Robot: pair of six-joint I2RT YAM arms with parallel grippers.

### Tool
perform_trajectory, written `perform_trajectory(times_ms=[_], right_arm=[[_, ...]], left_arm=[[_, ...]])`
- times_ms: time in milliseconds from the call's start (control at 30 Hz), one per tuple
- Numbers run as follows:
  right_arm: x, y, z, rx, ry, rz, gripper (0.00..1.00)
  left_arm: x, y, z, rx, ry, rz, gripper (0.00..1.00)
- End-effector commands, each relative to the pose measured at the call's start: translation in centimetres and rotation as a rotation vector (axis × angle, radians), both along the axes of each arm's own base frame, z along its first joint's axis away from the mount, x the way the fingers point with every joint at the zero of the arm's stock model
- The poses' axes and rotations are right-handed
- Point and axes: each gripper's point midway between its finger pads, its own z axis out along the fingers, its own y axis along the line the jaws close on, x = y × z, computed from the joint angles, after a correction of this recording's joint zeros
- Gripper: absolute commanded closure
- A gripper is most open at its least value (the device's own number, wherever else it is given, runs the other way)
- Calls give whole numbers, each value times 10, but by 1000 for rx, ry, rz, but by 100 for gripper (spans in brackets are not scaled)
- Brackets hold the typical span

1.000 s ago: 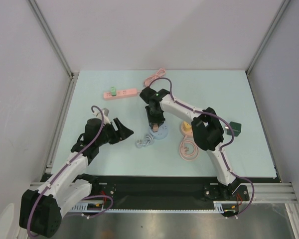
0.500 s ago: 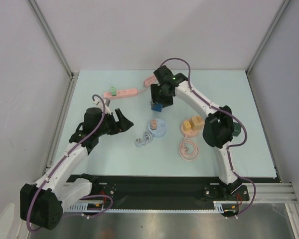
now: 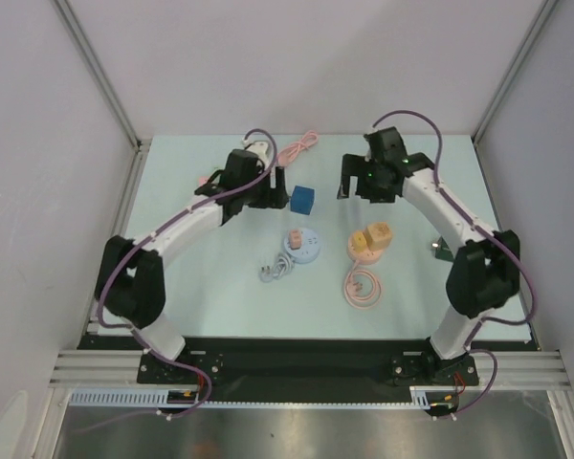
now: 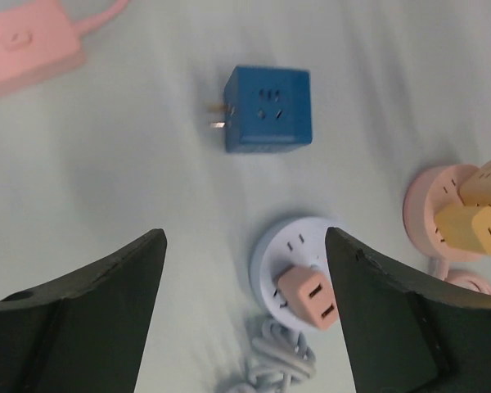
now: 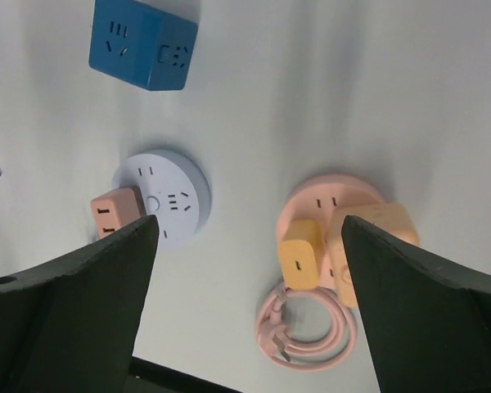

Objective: Insert the plug

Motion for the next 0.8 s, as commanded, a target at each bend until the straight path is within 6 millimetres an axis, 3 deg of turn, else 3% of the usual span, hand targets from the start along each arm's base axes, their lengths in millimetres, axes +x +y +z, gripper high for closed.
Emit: perform_trajectory(times_ms=[0, 33, 67, 133, 167, 200, 300, 333, 500, 767], right_arm=[[6, -6, 49, 112, -191, -24, 0], [0, -10, 60, 120, -226, -22, 0], [-2, -12, 55, 118, -231, -19, 0], [-5, -17, 59, 107, -264, -3, 0], [-5, -21, 58, 98, -269, -10, 0], [-5, -24, 58, 92, -272, -11, 0], [-5, -32, 61, 100, -283, -13, 1], [-6, -33, 65, 105, -292, -15, 0], [-7, -45, 81, 125, -338, -39, 0], [-7, -47, 80, 144, -340, -41, 0]], left_arm=[[29, -25, 12, 103, -106, -92, 16], [41, -30, 20, 124, -138, -86, 14], [45, -37, -2, 183, -111, -115, 14], [58, -48, 3, 205, -128, -136, 13], [61, -53, -6, 233, -117, -148, 13], [63, -54, -27, 279, -76, -164, 13], [75, -68, -22, 286, -92, -171, 13], [77, -69, -35, 294, -69, -172, 14], [83, -77, -49, 283, -36, -163, 17], [82, -81, -72, 308, 11, -168, 21]])
